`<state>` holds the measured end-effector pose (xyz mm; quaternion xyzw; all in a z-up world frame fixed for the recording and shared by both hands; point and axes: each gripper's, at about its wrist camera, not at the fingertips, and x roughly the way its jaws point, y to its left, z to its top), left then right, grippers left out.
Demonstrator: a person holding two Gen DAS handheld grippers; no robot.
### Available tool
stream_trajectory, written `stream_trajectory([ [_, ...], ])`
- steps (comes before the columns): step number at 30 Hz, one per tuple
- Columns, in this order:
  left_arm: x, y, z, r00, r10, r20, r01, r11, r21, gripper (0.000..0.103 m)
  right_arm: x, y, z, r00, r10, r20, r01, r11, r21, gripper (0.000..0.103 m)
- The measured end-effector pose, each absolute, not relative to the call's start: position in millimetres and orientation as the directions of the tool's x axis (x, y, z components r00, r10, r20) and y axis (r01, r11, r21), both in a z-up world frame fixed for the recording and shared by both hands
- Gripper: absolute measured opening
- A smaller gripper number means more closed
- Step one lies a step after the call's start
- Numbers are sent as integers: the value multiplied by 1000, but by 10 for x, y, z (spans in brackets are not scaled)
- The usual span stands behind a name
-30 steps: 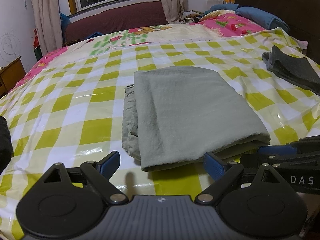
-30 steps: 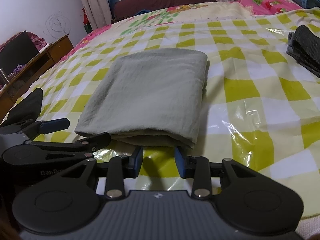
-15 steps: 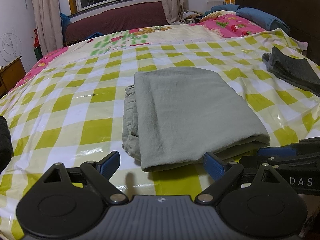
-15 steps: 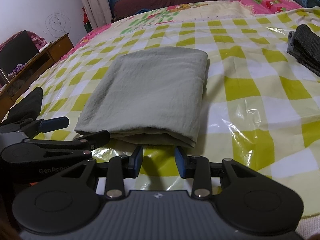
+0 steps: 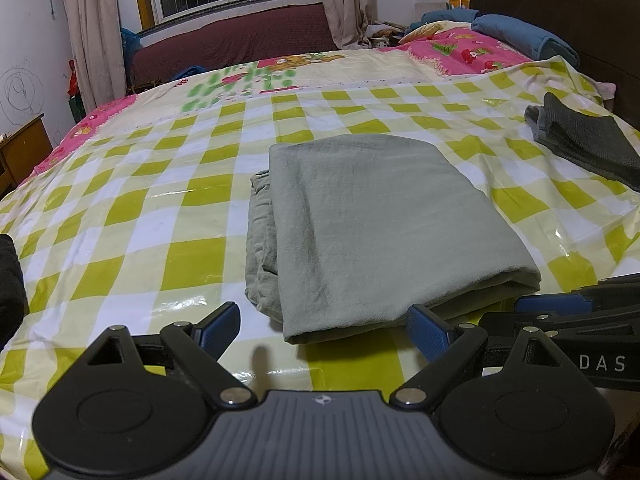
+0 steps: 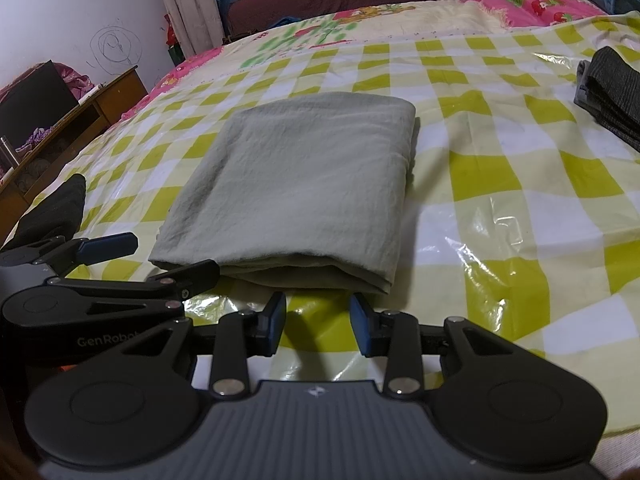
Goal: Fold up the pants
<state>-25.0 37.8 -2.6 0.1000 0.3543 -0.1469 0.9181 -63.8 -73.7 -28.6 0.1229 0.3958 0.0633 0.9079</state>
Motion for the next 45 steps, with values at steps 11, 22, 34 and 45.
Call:
stream_trajectory([
  [11, -249, 378, -28, 705, -199, -681, 341, 937, 79, 102, -634, -735, -288, 678, 213, -704, -17, 962, 274, 36],
  [22, -251, 375, -26, 704, -199, -682, 341, 937, 79, 102, -633, -735, -285, 677, 213, -704, -17, 962, 274, 36],
  [34, -248, 378, -47, 694, -197, -692, 343, 936, 78, 102, -643, -715, -321, 669, 214, -712, -15, 961, 275, 36],
  [45, -238, 378, -64, 690, -191, -699, 338, 938, 77, 102, -624, -719, -315, 662, 220, -717, -21, 961, 275, 37],
])
